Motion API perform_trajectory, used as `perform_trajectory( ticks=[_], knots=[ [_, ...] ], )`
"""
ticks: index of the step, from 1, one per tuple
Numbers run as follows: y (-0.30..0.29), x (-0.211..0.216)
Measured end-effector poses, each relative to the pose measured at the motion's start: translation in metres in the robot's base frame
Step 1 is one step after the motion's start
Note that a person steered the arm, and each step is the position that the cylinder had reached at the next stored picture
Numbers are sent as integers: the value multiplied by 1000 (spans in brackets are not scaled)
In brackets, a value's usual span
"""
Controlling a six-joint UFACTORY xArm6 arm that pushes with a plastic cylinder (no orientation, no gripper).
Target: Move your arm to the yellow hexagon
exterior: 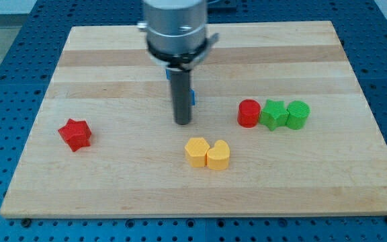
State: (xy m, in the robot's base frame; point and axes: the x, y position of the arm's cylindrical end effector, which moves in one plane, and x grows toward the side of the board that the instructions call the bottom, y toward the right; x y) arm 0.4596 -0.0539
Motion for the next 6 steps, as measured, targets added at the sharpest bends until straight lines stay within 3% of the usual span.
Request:
perform_trajectory(
  ticks=[5,6],
  knots=[
    [-238,-19],
    [-251,-14]
  ],
)
